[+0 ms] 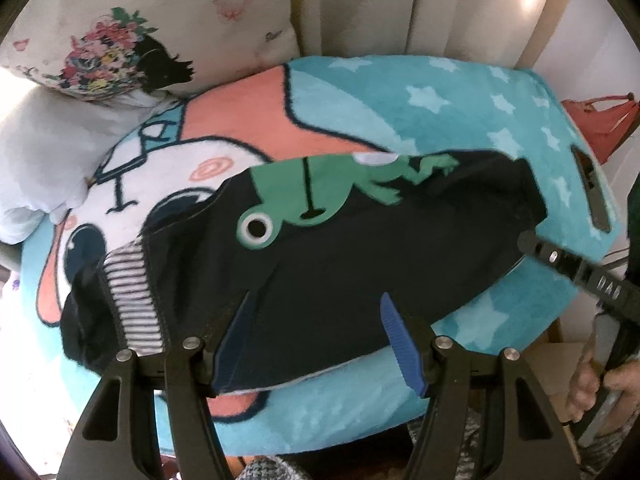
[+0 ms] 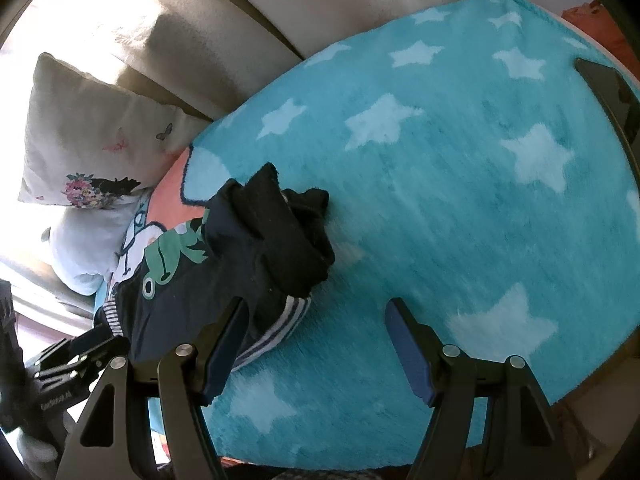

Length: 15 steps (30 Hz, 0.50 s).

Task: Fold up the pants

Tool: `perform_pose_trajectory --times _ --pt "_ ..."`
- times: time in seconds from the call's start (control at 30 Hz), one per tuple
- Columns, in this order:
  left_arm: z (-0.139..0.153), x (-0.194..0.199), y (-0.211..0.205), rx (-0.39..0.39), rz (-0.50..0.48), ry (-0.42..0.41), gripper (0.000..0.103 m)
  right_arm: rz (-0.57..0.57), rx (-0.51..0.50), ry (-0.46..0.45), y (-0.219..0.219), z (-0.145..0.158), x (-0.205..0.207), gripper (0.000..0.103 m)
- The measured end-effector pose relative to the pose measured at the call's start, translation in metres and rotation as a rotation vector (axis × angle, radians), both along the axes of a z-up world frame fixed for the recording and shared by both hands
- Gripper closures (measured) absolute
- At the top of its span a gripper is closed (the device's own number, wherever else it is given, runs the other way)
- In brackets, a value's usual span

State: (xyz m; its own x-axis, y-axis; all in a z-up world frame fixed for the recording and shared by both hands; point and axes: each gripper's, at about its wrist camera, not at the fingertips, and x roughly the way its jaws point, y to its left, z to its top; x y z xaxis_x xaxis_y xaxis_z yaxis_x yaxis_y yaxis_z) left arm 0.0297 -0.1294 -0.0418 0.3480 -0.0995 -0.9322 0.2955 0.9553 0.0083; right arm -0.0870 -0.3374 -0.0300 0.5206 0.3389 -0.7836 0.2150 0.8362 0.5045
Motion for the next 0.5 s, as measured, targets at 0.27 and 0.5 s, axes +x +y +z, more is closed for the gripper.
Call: perform_pose_trajectory --times 0.27,0.5 --pt "0.028 0.061 -0.041 -0.231 -0.144 0.038 0.038 0.034 -0.008 -0.014 0.005 0.002 0.009 0.028" --pt "-0.006 0.105 -0.115 -0.287 -0.277 0.185 0.038 0.060 -0.047 -0.037 0.017 0.001 0.024 0.026"
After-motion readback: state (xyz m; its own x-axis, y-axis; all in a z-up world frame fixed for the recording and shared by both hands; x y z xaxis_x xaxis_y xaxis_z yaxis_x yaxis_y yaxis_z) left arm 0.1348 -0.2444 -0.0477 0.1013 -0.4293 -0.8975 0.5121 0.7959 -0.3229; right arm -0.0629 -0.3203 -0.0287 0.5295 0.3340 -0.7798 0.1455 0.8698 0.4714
